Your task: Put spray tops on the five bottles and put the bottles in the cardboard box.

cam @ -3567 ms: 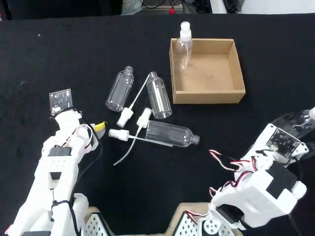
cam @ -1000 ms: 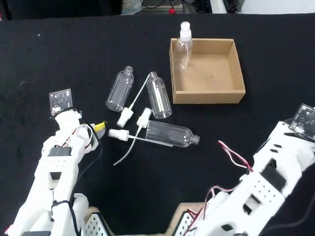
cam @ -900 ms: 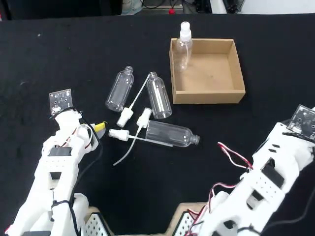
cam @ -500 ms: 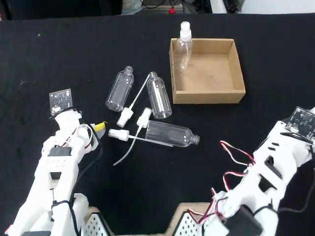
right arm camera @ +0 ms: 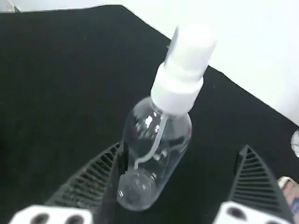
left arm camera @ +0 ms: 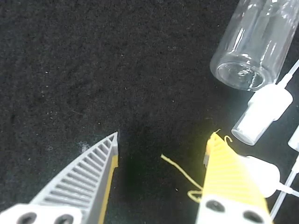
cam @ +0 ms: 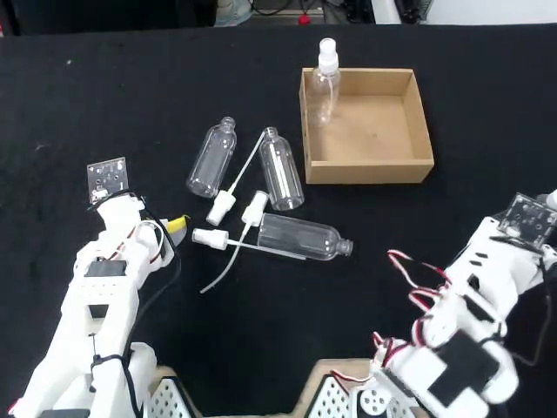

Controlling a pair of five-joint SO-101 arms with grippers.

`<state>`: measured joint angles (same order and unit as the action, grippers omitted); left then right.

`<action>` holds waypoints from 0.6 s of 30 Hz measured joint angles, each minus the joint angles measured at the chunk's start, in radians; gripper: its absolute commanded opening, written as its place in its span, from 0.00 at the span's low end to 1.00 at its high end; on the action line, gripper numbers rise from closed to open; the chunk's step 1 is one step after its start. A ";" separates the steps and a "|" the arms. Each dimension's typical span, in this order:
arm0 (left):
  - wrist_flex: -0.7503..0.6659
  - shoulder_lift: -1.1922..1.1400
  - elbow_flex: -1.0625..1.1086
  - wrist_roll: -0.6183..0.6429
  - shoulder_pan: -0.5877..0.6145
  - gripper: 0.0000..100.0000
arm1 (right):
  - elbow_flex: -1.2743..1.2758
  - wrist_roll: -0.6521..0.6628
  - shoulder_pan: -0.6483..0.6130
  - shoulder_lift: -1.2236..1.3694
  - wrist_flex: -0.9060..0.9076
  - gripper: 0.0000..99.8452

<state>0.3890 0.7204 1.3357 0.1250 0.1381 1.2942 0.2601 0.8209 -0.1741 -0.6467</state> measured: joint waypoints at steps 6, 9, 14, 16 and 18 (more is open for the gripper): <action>0.000 0.000 0.000 0.000 0.000 0.29 | -0.068 -0.025 0.000 0.084 -0.003 0.33; 0.000 0.000 0.000 0.000 0.000 0.29 | -0.068 -0.026 -0.002 0.084 -0.003 0.33; 0.000 0.000 0.000 0.000 0.000 0.29 | -0.068 -0.026 -0.002 0.084 -0.003 0.33; 0.000 0.000 0.000 0.000 0.000 0.29 | -0.068 -0.026 -0.006 0.084 -0.003 0.33; 0.000 0.000 0.000 0.000 0.000 0.29 | -0.068 -0.026 -0.025 0.084 -0.003 0.34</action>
<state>0.3890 0.7204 1.3357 0.1250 0.1381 1.2267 0.2340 0.7963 -0.0898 -0.6498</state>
